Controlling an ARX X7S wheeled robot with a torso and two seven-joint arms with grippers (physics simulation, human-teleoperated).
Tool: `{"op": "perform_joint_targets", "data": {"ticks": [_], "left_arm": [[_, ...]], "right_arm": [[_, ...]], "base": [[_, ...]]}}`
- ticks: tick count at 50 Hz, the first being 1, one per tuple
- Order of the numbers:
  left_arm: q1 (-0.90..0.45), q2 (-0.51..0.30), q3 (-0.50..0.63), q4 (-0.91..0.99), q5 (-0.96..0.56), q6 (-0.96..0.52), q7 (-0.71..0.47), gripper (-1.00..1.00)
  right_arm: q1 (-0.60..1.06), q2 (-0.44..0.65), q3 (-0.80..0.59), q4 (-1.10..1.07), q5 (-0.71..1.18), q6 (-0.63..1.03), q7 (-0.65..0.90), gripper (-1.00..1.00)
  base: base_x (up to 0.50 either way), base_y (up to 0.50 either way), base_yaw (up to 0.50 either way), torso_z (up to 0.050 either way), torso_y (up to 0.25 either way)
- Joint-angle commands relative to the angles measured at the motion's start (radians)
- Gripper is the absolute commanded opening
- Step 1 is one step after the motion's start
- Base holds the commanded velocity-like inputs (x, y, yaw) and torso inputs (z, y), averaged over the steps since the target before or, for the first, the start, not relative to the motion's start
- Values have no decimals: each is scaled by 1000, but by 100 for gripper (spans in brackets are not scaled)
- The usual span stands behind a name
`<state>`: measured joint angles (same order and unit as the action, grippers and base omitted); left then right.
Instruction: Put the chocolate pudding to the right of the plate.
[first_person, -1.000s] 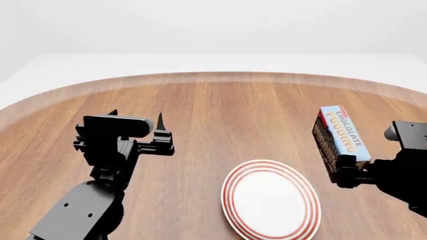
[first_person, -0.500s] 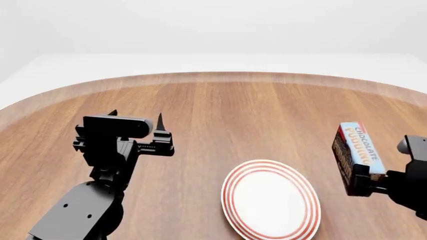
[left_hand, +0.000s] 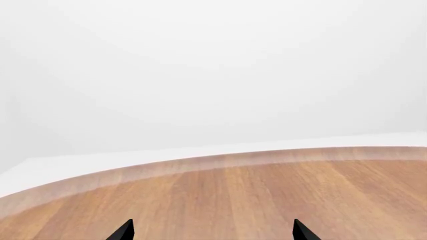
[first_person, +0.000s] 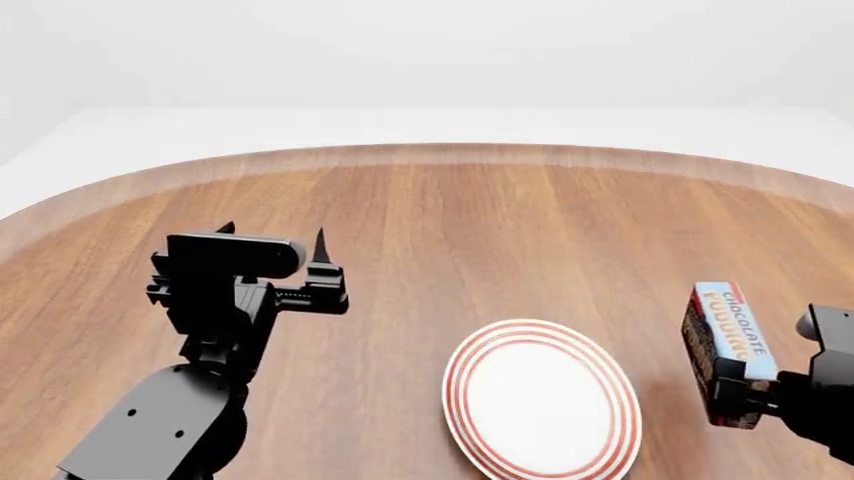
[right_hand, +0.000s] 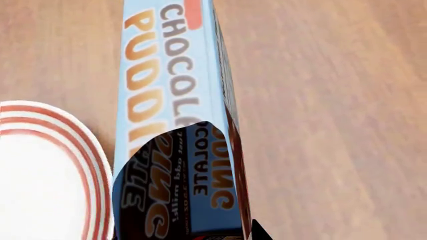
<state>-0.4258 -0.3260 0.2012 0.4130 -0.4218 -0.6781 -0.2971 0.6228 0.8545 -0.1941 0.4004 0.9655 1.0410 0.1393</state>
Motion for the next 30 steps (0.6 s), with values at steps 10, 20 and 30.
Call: {"op": "perform_joint_targets", "data": {"ticks": [10, 20, 30], "left_arm": [[4, -4, 5, 3, -4, 4, -7, 100], [3, -8, 3, 5, -8, 2, -10, 100], [-1, -9, 8, 3, -10, 2, -12, 100]], "right_arm": [[-24, -7, -18, 68, -43, -47, -32, -100], [-14, -22, -30, 115, -62, -67, -44, -100], [-20, -21, -29, 122, -63, -67, -41, -100]], "base": [[0, 0, 0, 0, 0], [0, 0, 0, 0, 0], [0, 0, 0, 0, 1]]}}
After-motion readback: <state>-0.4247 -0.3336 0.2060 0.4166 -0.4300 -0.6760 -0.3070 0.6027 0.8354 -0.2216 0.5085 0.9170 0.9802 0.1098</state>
